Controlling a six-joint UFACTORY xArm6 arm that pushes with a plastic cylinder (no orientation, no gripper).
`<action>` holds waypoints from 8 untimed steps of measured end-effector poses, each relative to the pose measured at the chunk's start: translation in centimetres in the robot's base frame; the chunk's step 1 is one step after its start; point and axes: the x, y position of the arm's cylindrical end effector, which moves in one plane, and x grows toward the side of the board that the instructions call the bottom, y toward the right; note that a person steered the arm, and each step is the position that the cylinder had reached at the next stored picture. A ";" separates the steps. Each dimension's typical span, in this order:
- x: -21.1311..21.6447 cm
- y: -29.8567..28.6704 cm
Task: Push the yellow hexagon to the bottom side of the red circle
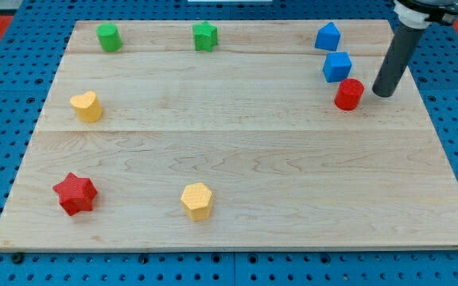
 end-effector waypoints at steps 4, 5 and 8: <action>4.5 0.6; 13.3 2.0; 24.8 -13.6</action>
